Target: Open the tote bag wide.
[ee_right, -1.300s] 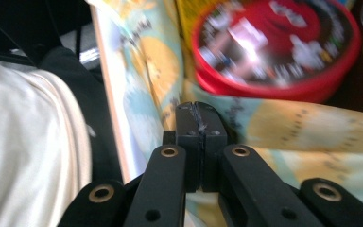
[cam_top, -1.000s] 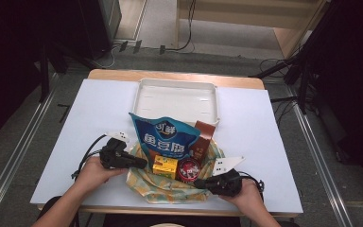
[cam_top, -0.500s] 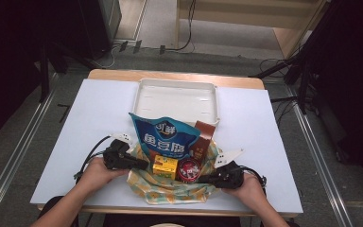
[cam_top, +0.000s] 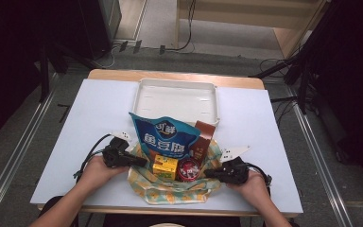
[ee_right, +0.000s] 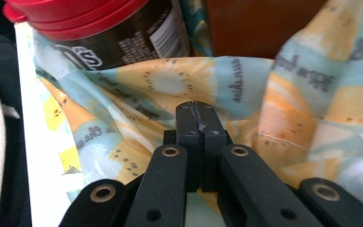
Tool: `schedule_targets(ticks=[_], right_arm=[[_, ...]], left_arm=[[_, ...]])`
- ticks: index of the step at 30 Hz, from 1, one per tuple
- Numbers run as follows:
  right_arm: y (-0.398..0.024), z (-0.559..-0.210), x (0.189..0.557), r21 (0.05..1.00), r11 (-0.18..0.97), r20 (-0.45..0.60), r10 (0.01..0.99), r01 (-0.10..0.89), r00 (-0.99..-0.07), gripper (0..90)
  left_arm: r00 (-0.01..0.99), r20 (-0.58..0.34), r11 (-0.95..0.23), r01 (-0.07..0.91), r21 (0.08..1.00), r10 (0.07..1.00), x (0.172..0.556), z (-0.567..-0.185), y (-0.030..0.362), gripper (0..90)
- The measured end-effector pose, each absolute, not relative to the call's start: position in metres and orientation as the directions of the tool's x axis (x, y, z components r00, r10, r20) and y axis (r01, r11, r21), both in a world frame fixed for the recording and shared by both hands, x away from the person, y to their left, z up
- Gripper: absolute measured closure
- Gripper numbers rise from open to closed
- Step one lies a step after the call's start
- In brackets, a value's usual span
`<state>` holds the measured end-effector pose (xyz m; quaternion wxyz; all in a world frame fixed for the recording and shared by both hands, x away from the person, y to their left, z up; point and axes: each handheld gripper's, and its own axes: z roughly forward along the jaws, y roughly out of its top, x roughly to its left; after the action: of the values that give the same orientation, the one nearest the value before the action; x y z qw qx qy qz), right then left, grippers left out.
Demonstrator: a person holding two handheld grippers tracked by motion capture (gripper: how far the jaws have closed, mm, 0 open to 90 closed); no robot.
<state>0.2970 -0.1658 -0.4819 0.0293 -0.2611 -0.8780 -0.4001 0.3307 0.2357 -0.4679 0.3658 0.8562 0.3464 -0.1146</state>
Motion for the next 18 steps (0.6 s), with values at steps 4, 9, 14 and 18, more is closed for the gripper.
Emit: schedule_targets(ticks=[4, 9, 14, 18], right_arm=[[-0.165, -0.478, 0.295, 0.678, 0.549, 0.27, 0.431, 0.488, -0.861, 90.0], [-0.17, -0.462, 0.294, 0.685, 0.498, 0.313, 0.458, 0.532, -0.832, 90.0], [-0.177, -0.447, 0.296, 0.727, 0.459, 0.29, 0.469, 0.511, -0.834, 90.0], [-0.184, -0.437, 0.301, 0.741, 0.428, 0.289, 0.493, 0.518, -0.821, 90.0]], left_arm=[[0.753, -0.436, -0.521, 0.656, 0.546, 0.492, 0.327, -0.463, 0.235, 90.0], [0.761, -0.432, -0.503, 0.646, 0.575, 0.484, 0.324, -0.452, 0.238, 90.0], [0.763, -0.428, -0.475, 0.64, 0.604, 0.484, 0.325, -0.437, 0.245, 90.0], [0.749, -0.444, -0.446, 0.655, 0.611, 0.492, 0.33, -0.43, 0.252, 90.0]])
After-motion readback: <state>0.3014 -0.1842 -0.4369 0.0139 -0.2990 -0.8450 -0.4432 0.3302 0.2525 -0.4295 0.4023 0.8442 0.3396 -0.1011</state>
